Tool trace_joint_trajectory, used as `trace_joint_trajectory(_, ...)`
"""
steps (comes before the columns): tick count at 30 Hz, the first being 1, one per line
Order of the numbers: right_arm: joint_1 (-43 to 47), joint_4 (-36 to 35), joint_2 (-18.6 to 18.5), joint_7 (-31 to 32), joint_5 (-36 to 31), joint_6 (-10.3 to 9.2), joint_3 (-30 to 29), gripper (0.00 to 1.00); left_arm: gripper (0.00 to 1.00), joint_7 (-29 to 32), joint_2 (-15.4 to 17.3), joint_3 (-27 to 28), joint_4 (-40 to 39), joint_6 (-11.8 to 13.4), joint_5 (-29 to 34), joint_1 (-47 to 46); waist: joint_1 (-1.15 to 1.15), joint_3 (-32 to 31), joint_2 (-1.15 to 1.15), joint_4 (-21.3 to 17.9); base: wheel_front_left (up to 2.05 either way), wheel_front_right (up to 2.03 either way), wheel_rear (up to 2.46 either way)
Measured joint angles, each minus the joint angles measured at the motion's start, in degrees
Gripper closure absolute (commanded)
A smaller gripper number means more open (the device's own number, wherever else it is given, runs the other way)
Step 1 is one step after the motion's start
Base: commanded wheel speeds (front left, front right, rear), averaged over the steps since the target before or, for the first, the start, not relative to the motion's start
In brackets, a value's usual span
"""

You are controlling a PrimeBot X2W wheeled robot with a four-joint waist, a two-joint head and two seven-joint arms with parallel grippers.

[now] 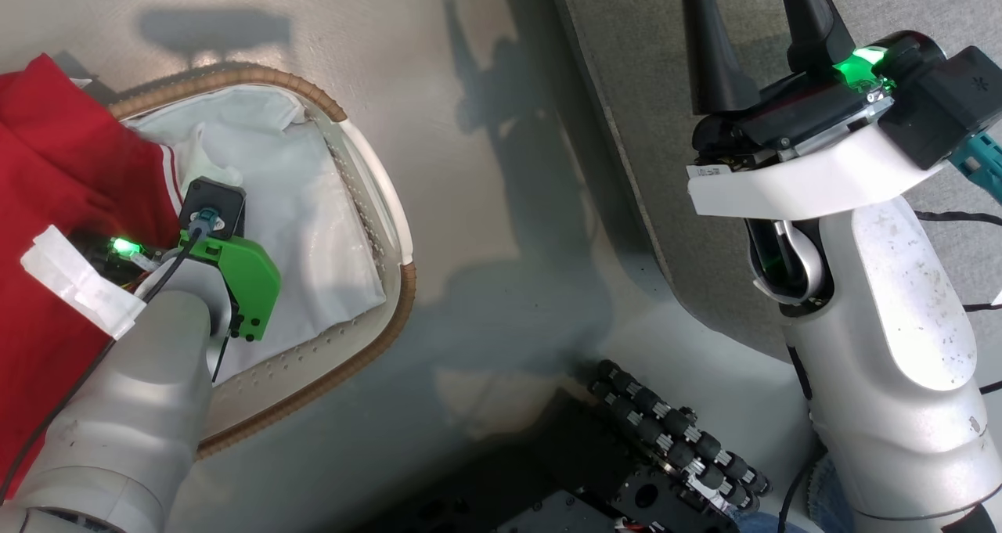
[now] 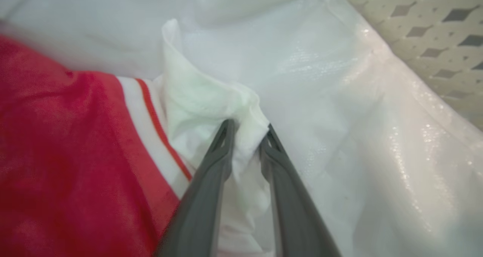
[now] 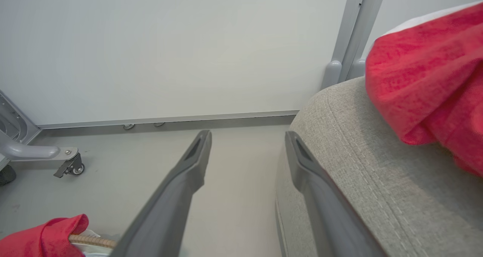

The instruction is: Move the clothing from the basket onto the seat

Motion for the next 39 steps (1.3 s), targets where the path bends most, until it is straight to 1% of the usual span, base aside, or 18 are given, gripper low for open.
trace_joint_trajectory(1,0.00,0.04,0.00,0.00,0.00,0.00,0.01,0.00,1.00,-0.11,0.00,0.11,0.02,0.00,-0.14,0.13,0.00,-0.11,0.00,0.10,0.00,0.00,0.00)
trace_joint_trajectory(7,0.08,1.01,0.01,0.00,-0.56,0.00,-0.24,0.00,1.00,-1.52,-0.49,0.57,-0.57,-0.11,-1.09,1.70,0.00,-1.71,0.00,0.84,0.00,0.00,0.00)
trace_joint_trajectory(13,1.80,2.75,0.03,0.00,-3.02,0.00,-1.04,0.00,1.00,-2.24,-1.69,0.46,-4.23,-1.64,-1.78,4.95,0.00,-5.01,0.00,2.13,0.00,0.00,0.00)
trace_joint_trajectory(20,5.60,5.24,0.09,0.00,-7.26,0.00,-3.35,0.00,1.00,-2.43,-1.30,-0.14,-16.41,-2.19,0.67,10.76,-0.01,-11.31,0.00,4.75,0.00,0.00,0.00)
trace_joint_trajectory(22,7.62,6.44,0.11,0.00,-8.87,0.00,-4.33,0.00,1.00,-2.43,-0.92,-0.37,-21.38,-2.38,1.86,13.52,-0.01,-14.53,0.00,6.07,0.00,0.00,0.00)
trace_joint_trajectory(27,11.86,8.36,0.11,0.00,-10.82,0.00,-5.94,0.00,1.00,-2.43,-0.35,-0.42,-29.05,-2.71,4.08,16.76,-0.01,-20.43,0.00,8.47,0.00,0.00,0.00)
trace_joint_trajectory(33,16.79,10.24,0.13,0.00,-11.80,0.00,-6.43,0.00,1.00,-2.43,1.70,-0.45,-36.90,-2.96,6.90,19.06,-0.01,-28.17,0.00,11.40,0.00,0.00,0.00)
trace_joint_trajectory(39,20.92,11.45,0.11,0.00,-11.72,0.00,-6.36,0.00,1.00,-2.42,4.95,-0.97,-43.08,-3.72,9.02,19.04,-0.01,-36.21,0.00,13.94,0.00,0.00,0.00)
